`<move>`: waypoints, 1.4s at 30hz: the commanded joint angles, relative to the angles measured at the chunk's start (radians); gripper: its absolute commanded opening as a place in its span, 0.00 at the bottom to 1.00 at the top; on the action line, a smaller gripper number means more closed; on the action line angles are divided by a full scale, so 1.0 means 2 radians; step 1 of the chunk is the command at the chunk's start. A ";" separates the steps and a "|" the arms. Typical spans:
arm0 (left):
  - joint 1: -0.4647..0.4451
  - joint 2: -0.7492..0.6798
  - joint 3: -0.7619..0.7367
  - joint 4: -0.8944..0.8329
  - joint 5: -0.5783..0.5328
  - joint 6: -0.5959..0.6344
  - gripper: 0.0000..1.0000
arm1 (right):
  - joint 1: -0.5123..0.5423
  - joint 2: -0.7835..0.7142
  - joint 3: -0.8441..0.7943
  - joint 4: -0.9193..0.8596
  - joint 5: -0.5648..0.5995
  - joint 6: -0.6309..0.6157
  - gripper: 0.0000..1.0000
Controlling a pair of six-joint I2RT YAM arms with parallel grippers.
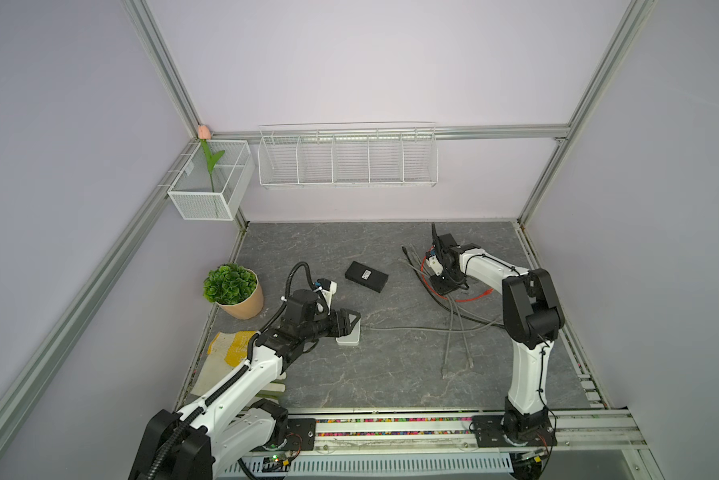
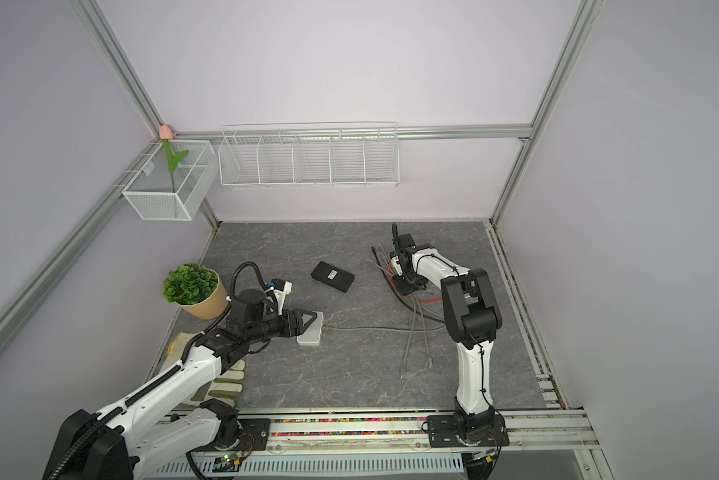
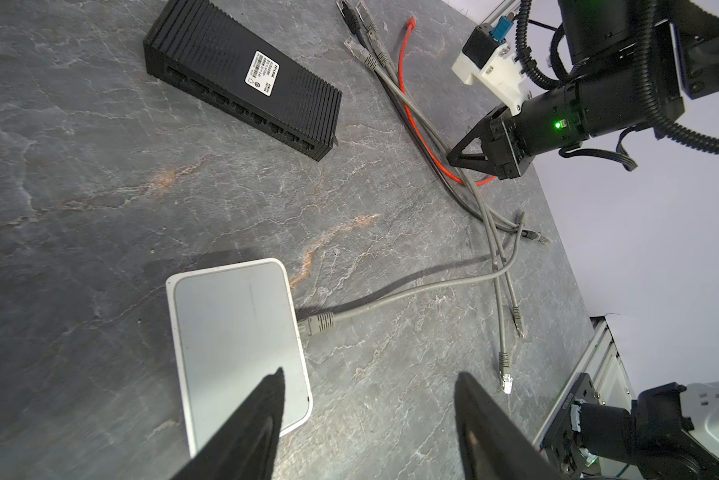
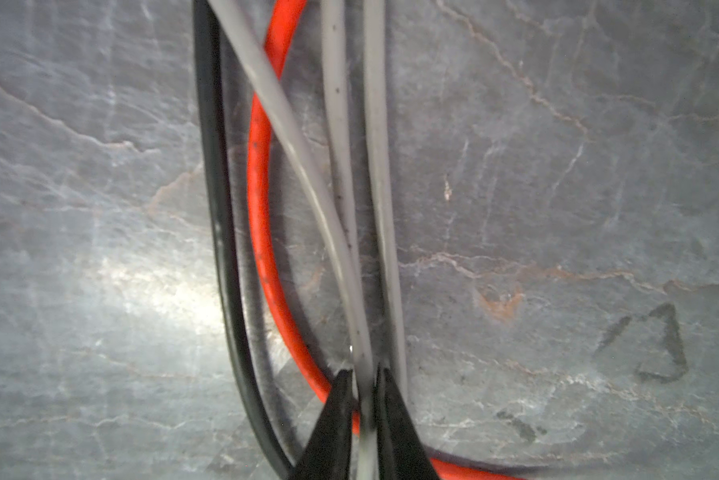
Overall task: Insert the plug into the switch port
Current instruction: 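Close right gripper on the bundle of grey cables near the red cable, then lift a grey cable with right gripper while left gripper rises toward it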
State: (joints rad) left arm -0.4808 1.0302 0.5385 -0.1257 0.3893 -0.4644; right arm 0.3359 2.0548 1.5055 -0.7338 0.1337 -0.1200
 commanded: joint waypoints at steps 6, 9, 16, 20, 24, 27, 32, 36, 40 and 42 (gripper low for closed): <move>-0.001 -0.002 0.000 -0.001 -0.004 0.009 0.65 | 0.003 -0.017 -0.002 -0.010 -0.003 -0.002 0.16; -0.001 -0.001 -0.001 -0.001 -0.004 0.009 0.65 | 0.005 -0.017 -0.002 -0.010 -0.003 -0.002 0.13; -0.001 -0.007 -0.002 -0.003 -0.005 0.008 0.65 | 0.017 -0.040 -0.005 -0.005 0.017 -0.001 0.07; -0.002 -0.008 -0.001 -0.004 -0.005 0.008 0.65 | 0.021 -0.062 -0.002 -0.007 0.029 -0.003 0.07; -0.002 -0.008 0.001 -0.002 -0.002 0.008 0.65 | 0.026 -0.095 0.001 -0.006 0.053 -0.005 0.07; -0.001 -0.012 0.002 0.007 0.008 0.008 0.66 | 0.032 -0.128 0.005 -0.008 0.062 -0.007 0.07; -0.002 -0.025 0.008 0.015 0.021 0.006 0.65 | 0.043 -0.179 0.033 -0.027 0.099 -0.010 0.07; -0.002 -0.037 0.011 0.013 0.019 0.007 0.66 | 0.051 -0.242 0.019 0.017 0.144 -0.014 0.07; -0.001 -0.048 0.009 0.017 0.019 0.006 0.66 | 0.058 -0.312 -0.022 0.094 0.160 -0.025 0.07; -0.002 -0.052 0.008 0.020 0.021 0.005 0.66 | 0.061 -0.344 -0.036 0.120 0.152 -0.024 0.07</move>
State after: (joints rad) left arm -0.4808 0.9466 0.5385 -0.1078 0.4194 -0.4618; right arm 0.4454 1.4395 1.4757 -0.6189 0.4076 -0.1532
